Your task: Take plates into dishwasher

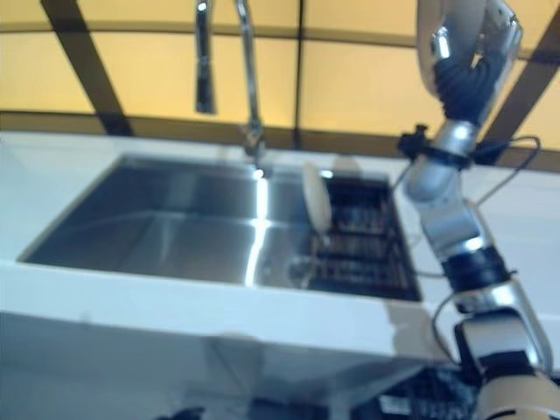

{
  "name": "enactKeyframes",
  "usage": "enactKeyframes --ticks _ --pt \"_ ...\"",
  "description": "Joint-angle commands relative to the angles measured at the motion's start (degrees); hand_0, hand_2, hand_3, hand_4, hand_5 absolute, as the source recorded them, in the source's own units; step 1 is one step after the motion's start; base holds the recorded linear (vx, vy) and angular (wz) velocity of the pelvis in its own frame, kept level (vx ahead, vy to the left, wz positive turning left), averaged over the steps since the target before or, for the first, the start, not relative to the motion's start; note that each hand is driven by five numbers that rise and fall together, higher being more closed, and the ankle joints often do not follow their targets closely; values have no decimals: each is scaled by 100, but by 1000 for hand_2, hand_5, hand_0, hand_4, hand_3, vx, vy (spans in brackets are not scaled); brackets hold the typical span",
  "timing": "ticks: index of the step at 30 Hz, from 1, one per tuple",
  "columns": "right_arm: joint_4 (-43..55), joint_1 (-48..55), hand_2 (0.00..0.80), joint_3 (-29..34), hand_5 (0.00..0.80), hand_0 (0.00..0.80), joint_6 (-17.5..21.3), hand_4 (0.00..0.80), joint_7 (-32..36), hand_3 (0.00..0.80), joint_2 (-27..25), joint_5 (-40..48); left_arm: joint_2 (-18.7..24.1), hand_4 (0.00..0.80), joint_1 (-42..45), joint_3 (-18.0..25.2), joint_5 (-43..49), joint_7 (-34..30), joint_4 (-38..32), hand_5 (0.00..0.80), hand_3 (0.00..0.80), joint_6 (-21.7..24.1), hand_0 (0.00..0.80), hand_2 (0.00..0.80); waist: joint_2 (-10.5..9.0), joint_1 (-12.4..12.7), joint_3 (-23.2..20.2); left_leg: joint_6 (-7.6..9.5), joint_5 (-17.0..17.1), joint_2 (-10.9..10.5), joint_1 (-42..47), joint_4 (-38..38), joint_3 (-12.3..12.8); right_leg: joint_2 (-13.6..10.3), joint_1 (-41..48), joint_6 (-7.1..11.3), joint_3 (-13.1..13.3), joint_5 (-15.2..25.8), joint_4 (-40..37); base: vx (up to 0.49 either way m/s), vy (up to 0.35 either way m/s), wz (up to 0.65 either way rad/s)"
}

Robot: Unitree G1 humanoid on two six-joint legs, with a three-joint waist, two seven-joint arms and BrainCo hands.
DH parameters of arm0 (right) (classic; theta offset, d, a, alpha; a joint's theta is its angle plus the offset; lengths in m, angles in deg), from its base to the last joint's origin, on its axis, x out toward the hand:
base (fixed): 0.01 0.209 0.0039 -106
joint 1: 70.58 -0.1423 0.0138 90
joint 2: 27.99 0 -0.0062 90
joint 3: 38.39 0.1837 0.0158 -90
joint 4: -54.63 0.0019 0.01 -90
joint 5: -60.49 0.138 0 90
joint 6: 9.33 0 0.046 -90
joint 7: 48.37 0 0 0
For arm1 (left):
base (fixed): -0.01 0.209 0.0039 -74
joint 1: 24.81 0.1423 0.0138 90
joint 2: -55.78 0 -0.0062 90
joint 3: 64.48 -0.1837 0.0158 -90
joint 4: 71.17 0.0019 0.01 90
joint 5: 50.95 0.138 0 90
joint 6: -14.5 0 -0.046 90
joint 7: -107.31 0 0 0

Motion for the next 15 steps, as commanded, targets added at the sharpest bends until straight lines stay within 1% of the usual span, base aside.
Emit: enactKeyframes --ticks 1,5,7,9,11,13,14,15 --pt "285 -184 800 516 800 800 358 800 -48 800 -93 -247 -115 0 -26 6 303 -17 49 0 0 166 0 0 83 71 -83 453 -601 -421 -158 197 161 25 -163 556 -3 -86 -384 -169 143 -15" --pt "599 84 800 720 800 800 332 800 82 800 -211 -468 -87 0 -75 61 354 -66 25 0 0 72 0 0 91 -62 -50 500 -668 -482 -281 427 256 -20 -214 601 144 156 -463 -202 164 -23" --pt "733 269 800 848 800 800 341 800 142 800 -284 -592 -67 0 -61 140 423 -87 -2 0 0 11 0 0 82 -118 -9 499 -573 -486 -329 399 356 2 -247 628 154 216 -558 -210 130 -25" --pt "864 436 800 965 800 800 318 800 196 800 -333 -685 -52 0 -39 179 464 -98 -33 0 0 -46 0 0 76 -143 29 479 -442 -476 -345 300 450 30 -272 651 109 245 -650 -172 82 -36" --pt "1073 648 800 1109 800 800 395 800 253 800 -422 -713 -16 0 25 266 457 -69 -50 0 0 -74 0 0 68 -154 85 453 -299 -448 -340 133 697 38 -344 725 -140 374 -606 -187 85 -62" --pt "1264 778 800 1157 800 800 404 800 360 800 -449 -850 17 0 137 343 438 -15 -41 0 0 -60 0 0 107 -127 165 454 -217 -373 -242 -85 1064 -54 -543 855 -648 551 29 -179 110 -86" --pt "1366 854 800 1177 800 800 449 800 428 800 -482 -864 35 0 202 383 398 29 -38 0 0 -56 0 0 145 -169 185 473 -184 -319 -129 -258 1123 -128 -602 921 -763 426 488 -126 84 -120" --pt "1441 927 800 1199 800 800 439 800 488 800 -550 -912 58 0 234 418 402 44 -28 0 0 -49 0 0 162 -207 182 506 -149 -285 -57 -405 1177 -183 -650 900 -791 291 813 -97 40 -120"
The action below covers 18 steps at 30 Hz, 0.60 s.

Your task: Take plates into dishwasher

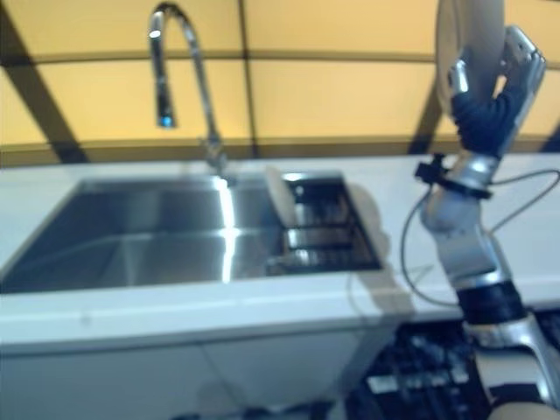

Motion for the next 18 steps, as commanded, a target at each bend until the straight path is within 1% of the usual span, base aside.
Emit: enactKeyframes --ticks 1,3,4,5,6,7,8,10,13,15,16,17,18 --pt "591 -181 800 393 800 800 391 800 197 800 -532 -258 133 0 121 -19 188 65 -6 0 0 -18 0 0 44 -104 30 373 -162 -407 2 -626 -359 -113 -83 -178 -114 456 626 -103 -7 -98" --pt "728 96 800 514 800 800 356 800 289 800 -816 -179 188 0 97 40 236 14 8 0 0 -42 0 0 54 -240 -64 425 -118 -325 47 -829 -380 -183 -16 -333 80 219 932 -92 -44 -51" --pt "778 274 800 608 800 800 374 800 339 800 -937 -105 212 0 87 59 237 5 18 0 0 -30 0 0 62 -298 -110 435 -91 -280 45 -885 -380 -229 59 -431 158 29 1056 -84 -92 -17" --pt "802 499 800 746 800 800 485 800 365 800 -1051 -19 234 0 83 66 224 6 37 0 0 -1 0 0 71 -373 -154 440 -82 -216 17 -909 -376 -272 185 -545 227 -196 1186 -81 -130 -9" --pt "830 702 800 880 800 800 612 800 386 800 -1101 41 250 0 79 55 175 32 56 0 0 34 0 0 74 -430 -190 445 -91 -166 -26 -911 -356 -299 290 -615 285 -355 1270 -82 -155 -11" --pt "849 847 800 976 800 800 665 800 438 800 -1109 79 265 0 72 48 153 40 64 0 0 51 0 0 74 -461 -217 446 -94 -130 -60 -911 -325 -304 376 -658 329 -455 1304 -103 -177 -24" --pt "876 1056 800 1095 800 800 825 800 486 800 -1104 142 300 0 57 55 103 46 76 0 0 76 0 0 70 -534 -261 452 -99 -77 -134 -911 -246 -309 526 -698 393 -605 1348 -112 -189 -35" --pt "972 1339 800 1214 800 800 948 800 569 800 -1072 68 357 0 39 64 4 64 112 0 0 146 0 0 29 -617 -328 448 -92 -49 -225 -911 -124 -289 746 -671 505 -670 1301 -129 -219 -59" --pt "1107 1664 800 1376 800 800 963 800 871 800 -1111 268 429 0 3 156 -54 51 90 0 0 228 0 0 -78 -724 -417 430 -56 0 -360 -899 84 -214 1009 -579 664 -733 1346 -167 -294 -101" --pt "1123 1828 800 1473 800 800 947 800 1132 800 -1125 492 482 0 -10 222 -104 60 53 0 0 289 0 0 -173 -757 -451 377 -30 69 -510 -834 226 -109 1177 -540 662 -870 1261 -245 -411 -54" --pt "1117 1871 800 1504 800 800 993 800 1280 800 -1135 674 506 0 -30 257 -140 78 56 0 0 317 0 0 -229 -752 -470 294 26 145 -609 -782 356 -8 1335 -563 550 -1079 954 -326 -537 -4" --pt "1141 1888 800 1494 800 800 981 800 1420 800 -1142 807 514 0 -65 303 -196 123 53 0 0 306 0 0 -284 -713 -472 180 75 264 -744 -667 534 94 1476 -620 384 -1290 562 -347 -568 -12" --pt "1172 1877 800 1466 800 800 971 800 1546 800 -1153 924 521 0 -89 353 -222 156 40 0 0 295 0 0 -318 -676 -465 84 116 365 -830 -578 649 149 1546 -681 290 -1398 346 -363 -595 -42"
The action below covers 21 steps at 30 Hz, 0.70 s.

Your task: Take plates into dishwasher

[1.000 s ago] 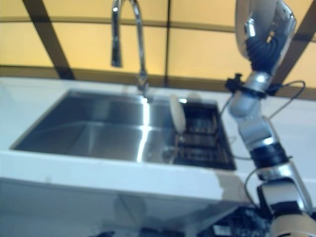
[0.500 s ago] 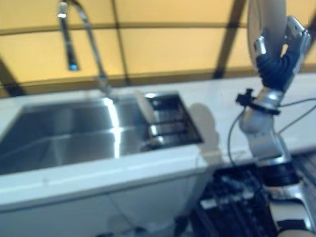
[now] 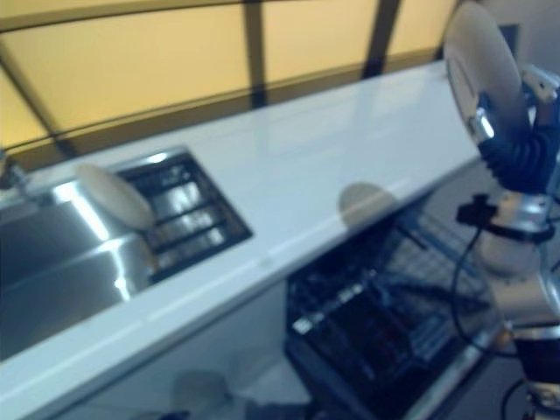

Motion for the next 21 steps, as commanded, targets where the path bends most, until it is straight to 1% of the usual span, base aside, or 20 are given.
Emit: enactKeyframes --ticks 1,2,3,4,5,7,8,10,12,13,14,16,18,20,21 --pt "335 -333 800 355 800 800 333 800 466 800 -98 659 153 0 -147 86 -284 143 159 0 0 93 0 0 -337 281 -236 608 -490 -392 -792 328 80 57 1176 -127 -73 -480 -859 -319 -533 -81" --pt "370 -395 800 305 800 800 260 800 527 800 -110 723 155 0 -181 119 -303 174 178 0 0 101 0 0 -386 285 -219 534 -460 -318 -860 362 144 132 1210 -203 -6 -463 -1052 -368 -631 -108" --pt "424 -482 800 255 800 800 63 800 666 800 -147 808 120 0 -236 154 -309 219 170 0 0 86 0 0 -462 291 -189 385 -334 -185 -990 425 134 220 1191 -343 62 -410 -1215 -354 -611 -110" --pt "447 -541 800 212 800 800 -102 800 769 800 -183 923 76 0 -263 153 -334 245 161 0 0 99 0 0 -486 284 -168 316 -234 -122 -1043 427 74 275 1146 -414 109 -395 -1224 -387 -656 -97" --pt "476 -579 800 180 800 800 -255 800 909 800 -229 1045 17 0 -275 133 -386 270 141 0 0 133 0 0 -509 255 -130 261 -120 -44 -1096 385 -36 340 1076 -524 193 -396 -1197 -306 -504 -65" --pt "458 -580 800 138 800 800 -393 800 1201 800 -228 1109 -92 0 -277 123 -321 339 128 0 0 199 0 0 -511 207 -99 207 -6 41 -1111 329 -149 427 989 -660 227 -405 -1175 -272 -480 -26" --pt "456 -545 800 102 800 800 -416 800 1365 800 -193 1140 -134 0 -265 129 -302 376 127 0 0 235 0 0 -503 176 -95 168 71 77 -1087 267 -196 480 956 -718 228 -399 -1191 -234 -467 -21" --pt "452 -428 800 58 800 800 -501 800 1644 800 -125 1071 -161 0 -246 171 -312 375 84 0 0 220 0 0 -480 140 -90 106 172 96 -1061 193 -304 539 903 -776 226 -387 -1201 -175 -353 -17" --pt "478 -241 800 -10 800 800 -571 800 1952 800 1 1006 -179 0 -217 215 -285 345 61 0 0 253 0 0 -443 121 -65 80 242 52 -1110 262 -547 567 846 -822 312 -401 -1160 -148 -262 5" --pt "467 -134 800 -53 800 800 -591 800 2119 800 66 941 -192 0 -189 228 -290 339 60 0 0 279 0 0 -426 122 -62 99 179 0 -1134 370 -660 562 831 -828 364 -414 -1145 -105 -171 -13" --pt "453 -94 800 -81 800 800 -576 800 2198 800 94 918 -201 0 -174 229 -302 341 53 0 0 284 0 0 -417 126 -60 111 140 -28 -1144 425 -712 557 825 -830 386 -420 -1140 -92 -149 -30" --pt "375 108 800 -166 800 800 -631 800 2558 800 154 811 -215 0 -117 256 -310 308 61 0 0 286 0 0 -355 150 -88 205 -168 -200 -1164 751 -926 550 809 -840 481 -466 -1123 -78 -133 -24" --pt "289 178 800 -239 800 800 -617 800 2763 800 178 819 -197 0 -90 254 -307 277 66 0 0 264 0 0 -336 154 -110 270 -259 -297 -1188 879 -967 562 761 -870 501 -483 -1099 -80 -97 -19" --pt "230 230 800 -286 800 800 -649 800 2995 800 207 790 -196 0 -69 264 -288 271 79 0 0 252 0 0 -328 149 -121 258 -277 -334 -1177 913 -1022 589 760 -872 539 -480 -1117 -60 -73 -8" --pt "196 267 800 -334 800 800 -676 800 3179 800 224 744 -198 0 -63 270 -264 278 86 0 0 244 0 0 -331 132 -135 235 -226 -338 -1141 822 -1003 618 762 -873 550 -457 -1162 -55 -73 2"
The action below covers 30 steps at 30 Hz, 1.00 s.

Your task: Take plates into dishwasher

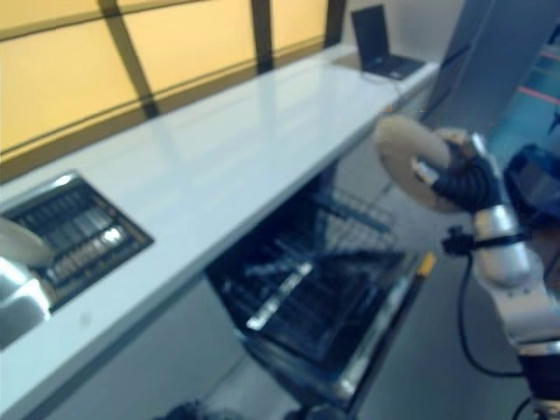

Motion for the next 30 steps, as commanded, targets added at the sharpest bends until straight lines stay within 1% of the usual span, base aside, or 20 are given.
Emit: enactKeyframes --ticks 1,3,4,6,7,11,15,20,26,30 --pt "-21 -98 800 -30 800 800 -8 800 440 800 297 -84 255 0 -50 114 -75 15 0 0 0 93 0 0 -368 131 -167 244 -754 -184 56 312 -169 378 1362 -87 -67 -157 -1560 -52 -65 4" --pt "-27 -49 800 -52 800 800 -64 800 594 800 263 -90 263 0 -52 114 -80 3 4 0 0 109 0 0 -382 119 -163 187 -601 -155 50 253 -189 403 1377 -100 -53 -123 -1623 -46 -54 9" --pt "-87 24 800 -69 800 800 -83 800 823 800 245 -97 263 0 -71 122 -80 -16 -3 0 0 108 0 0 -405 107 -148 143 -500 -116 33 232 -171 422 1398 -110 -66 -89 -1697 -54 -51 15" --pt "-145 106 800 -116 800 800 -188 800 1010 800 204 -113 262 0 -80 113 -82 -36 -10 0 0 124 0 0 -423 102 -134 105 -396 -84 2 234 -120 427 1408 -116 -122 -62 -1756 -38 -28 23" --pt "-164 149 800 -119 800 800 -221 800 1066 800 189 -126 258 0 -73 110 -75 -46 -12 0 0 133 0 0 -405 103 -122 61 -433 -61 12 273 -156 439 1437 -92 -116 -71 -1756 -8 1 26" --pt "-339 233 800 -227 800 800 -247 800 1231 800 199 -287 256 0 -75 54 -75 -87 -48 0 0 103 0 0 -386 113 -94 25 -379 -45 17 223 -105 449 1437 -93 -202 -76 -1776 -12 21 9" --pt "-370 257 800 -319 800 800 -397 800 1342 800 243 -374 250 0 -28 4 -51 -92 -103 0 0 76 0 0 -381 127 -61 -17 -244 -28 47 75 -71 472 1482 -85 -237 -20 -1881 8 37 2" --pt "-320 310 800 -443 800 800 -672 800 1347 800 367 -472 239 0 -38 5 -115 -91 -155 0 0 26 0 0 -364 126 -15 -43 -167 -20 21 13 -30 482 1475 -66 -274 23 -1945 13 60 2" --pt "-190 440 800 -695 800 800 -956 800 1360 800 642 -384 203 0 24 -36 -136 -43 -223 0 0 -10 0 0 -349 148 22 -18 -180 -38 44 -55 18 485 1491 -23 -297 79 -2018 25 56 0" --pt "-205 416 800 -961 800 800 -1026 800 1304 800 857 -381 163 0 24 -105 -128 -18 -227 0 0 -44 0 0 -327 164 52 -18 -168 -53 35 -58 15 484 1509 -10 -280 128 -2080 26 40 -1"
